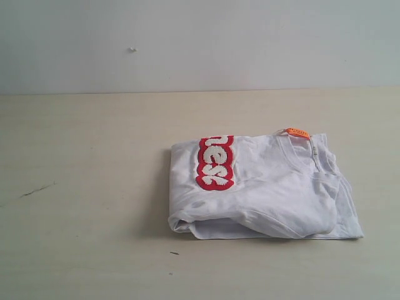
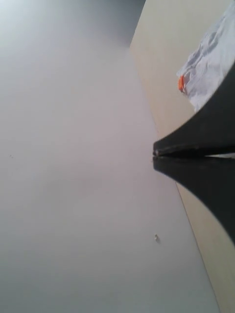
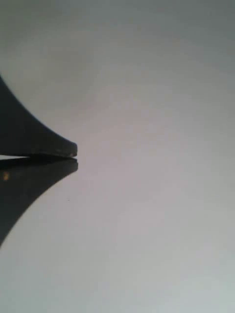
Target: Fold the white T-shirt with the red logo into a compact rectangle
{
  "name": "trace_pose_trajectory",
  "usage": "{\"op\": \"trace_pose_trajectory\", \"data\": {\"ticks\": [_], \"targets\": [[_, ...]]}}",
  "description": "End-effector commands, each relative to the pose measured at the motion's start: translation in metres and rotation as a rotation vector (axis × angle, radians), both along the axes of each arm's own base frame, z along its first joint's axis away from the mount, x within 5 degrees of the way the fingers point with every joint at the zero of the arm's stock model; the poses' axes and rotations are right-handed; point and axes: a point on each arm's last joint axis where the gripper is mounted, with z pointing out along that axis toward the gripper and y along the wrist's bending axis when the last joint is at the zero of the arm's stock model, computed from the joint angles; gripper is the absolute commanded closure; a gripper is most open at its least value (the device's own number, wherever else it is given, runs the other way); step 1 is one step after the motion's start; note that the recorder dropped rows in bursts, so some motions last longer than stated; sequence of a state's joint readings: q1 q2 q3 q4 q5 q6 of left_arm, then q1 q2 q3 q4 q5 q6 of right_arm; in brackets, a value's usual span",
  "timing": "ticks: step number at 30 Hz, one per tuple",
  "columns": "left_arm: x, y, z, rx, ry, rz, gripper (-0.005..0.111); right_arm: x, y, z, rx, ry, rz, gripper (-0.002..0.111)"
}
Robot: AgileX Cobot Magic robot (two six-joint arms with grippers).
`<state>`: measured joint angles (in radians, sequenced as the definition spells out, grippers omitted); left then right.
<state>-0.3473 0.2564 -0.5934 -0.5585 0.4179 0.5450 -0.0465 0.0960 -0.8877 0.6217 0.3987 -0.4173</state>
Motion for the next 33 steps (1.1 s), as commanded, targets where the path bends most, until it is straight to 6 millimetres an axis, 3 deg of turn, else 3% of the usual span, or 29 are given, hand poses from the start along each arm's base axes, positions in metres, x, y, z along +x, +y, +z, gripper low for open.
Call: {"op": "trace_pose_trajectory", "data": {"ticks": [1,9,14,24,28,33], "targets": [[-0.006,0.006,-0.007,0.030,-0.072,0.049,0.107,0.001,0.000,-0.001,0.005,-0.001,0.001,0.108],[-0.003,0.013,-0.034,-0.125,-0.018,0.119,0.107,0.001,0.000,-0.001,0.005,-0.001,0.001,0.108],[-0.002,0.019,-0.046,-0.178,-0.071,0.177,0.107,0.001,0.000,-0.001,0.005,-0.001,0.001,0.108],[-0.007,0.031,-0.059,-0.270,-0.131,0.435,0.107,0.001,0.000,-0.001,0.005,-0.001,0.001,0.108],[-0.007,0.032,-0.059,-0.361,-0.107,0.459,0.107,0.001,0.000,-0.001,0.005,-0.001,0.001,0.108],[-0.006,0.032,-0.061,-0.354,-0.098,0.461,0.107,0.001,0.000,-0.001,0.007,-0.001,0.004,0.108]]}}
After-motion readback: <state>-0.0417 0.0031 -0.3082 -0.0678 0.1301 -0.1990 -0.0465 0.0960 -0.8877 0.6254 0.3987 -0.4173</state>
